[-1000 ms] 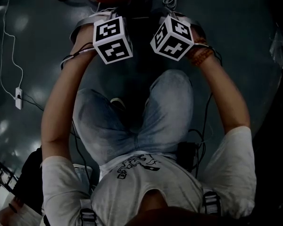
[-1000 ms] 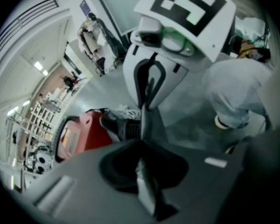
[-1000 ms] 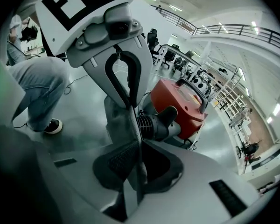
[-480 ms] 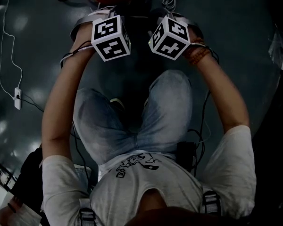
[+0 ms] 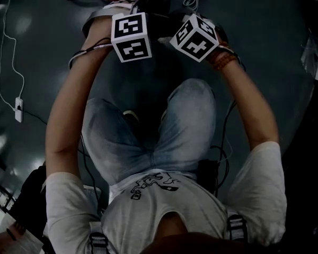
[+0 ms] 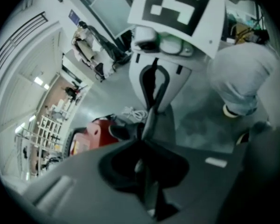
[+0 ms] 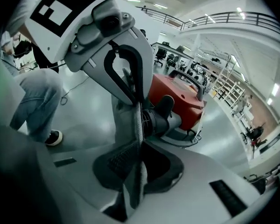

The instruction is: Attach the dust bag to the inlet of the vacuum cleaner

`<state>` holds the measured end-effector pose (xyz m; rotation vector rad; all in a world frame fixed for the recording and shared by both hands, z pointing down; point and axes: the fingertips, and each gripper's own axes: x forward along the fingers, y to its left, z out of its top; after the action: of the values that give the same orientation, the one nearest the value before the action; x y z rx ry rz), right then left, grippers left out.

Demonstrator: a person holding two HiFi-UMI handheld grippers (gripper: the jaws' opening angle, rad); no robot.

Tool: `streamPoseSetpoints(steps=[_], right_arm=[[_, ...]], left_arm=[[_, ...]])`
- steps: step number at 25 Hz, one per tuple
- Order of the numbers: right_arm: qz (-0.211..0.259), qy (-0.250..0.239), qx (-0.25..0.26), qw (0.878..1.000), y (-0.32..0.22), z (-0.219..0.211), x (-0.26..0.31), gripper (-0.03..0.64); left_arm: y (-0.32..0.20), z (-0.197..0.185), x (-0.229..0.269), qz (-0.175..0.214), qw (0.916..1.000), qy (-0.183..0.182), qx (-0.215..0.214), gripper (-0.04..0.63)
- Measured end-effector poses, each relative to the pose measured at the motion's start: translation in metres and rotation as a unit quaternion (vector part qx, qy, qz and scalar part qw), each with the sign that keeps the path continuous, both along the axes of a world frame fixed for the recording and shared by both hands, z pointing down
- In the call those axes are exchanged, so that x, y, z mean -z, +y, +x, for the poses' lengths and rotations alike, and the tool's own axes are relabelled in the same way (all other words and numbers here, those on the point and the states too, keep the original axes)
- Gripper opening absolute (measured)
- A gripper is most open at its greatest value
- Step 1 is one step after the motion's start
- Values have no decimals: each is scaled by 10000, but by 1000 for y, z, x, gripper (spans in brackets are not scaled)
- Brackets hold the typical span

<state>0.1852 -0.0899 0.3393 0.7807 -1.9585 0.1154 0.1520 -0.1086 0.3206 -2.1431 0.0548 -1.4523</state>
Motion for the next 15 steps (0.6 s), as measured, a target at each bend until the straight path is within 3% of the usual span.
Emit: streamPoseSetpoints(steps=[3,6,8,10,15], right_arm=[[271,550,292,9977,-6,0,4,37],[720,1326,793,9854,-15,-5,10,38],[890,1588,980,9784,-17,-7,11,40],[886,1430,866,9819,-17,-6,10,41],[415,460,128,9980,-14,2,6,40]], left_arm=[[-3,-2,-2,-163,9991,319,234,41],[-4,-11,-4,-401,9957,608,572,38],[-3,-15,-7,-413,9945,685,673,38],[-3,-14,-6,-276,9953,681,636,38],[-9,-3,-1,138,9991,301,268,41]])
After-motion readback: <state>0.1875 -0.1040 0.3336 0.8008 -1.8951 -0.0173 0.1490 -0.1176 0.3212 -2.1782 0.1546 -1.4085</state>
